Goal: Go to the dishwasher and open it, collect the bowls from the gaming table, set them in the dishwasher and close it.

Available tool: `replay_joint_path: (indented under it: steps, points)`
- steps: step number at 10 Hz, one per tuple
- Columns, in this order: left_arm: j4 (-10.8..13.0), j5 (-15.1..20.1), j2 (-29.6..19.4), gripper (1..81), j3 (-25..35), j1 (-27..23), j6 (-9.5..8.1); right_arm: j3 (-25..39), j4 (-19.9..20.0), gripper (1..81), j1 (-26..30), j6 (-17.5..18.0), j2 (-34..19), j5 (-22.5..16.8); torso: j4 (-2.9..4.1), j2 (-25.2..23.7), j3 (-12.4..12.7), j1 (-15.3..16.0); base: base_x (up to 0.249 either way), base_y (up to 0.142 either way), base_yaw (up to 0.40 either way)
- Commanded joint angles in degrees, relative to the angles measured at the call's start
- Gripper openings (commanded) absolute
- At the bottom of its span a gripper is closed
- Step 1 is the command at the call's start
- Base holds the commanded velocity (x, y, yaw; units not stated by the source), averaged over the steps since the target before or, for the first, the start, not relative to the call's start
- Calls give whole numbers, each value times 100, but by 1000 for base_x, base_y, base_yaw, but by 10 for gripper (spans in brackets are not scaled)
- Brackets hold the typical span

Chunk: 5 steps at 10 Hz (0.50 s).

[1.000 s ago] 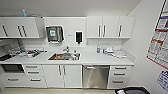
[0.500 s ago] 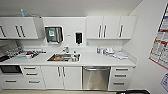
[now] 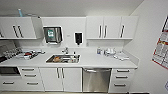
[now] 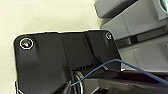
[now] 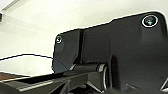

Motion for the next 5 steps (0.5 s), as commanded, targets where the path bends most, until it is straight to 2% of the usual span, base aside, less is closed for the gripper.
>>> replay_joint_path:
  steps: [1,2,5]
  points:
    - [-55,315,-87,811,87,-339,12,69,-77,811,286,-32,-46,-262,0,0,0,1,99,0,0]
    - [-55,315,-87,811,95,-339,12,69,-85,811,286,-32,-46,-262,0,0,0,1,99,0,0]
    - [-55,315,-87,811,104,-339,12,51,-86,811,294,-32,-46,-262,0,0,0,1,89,64,0]
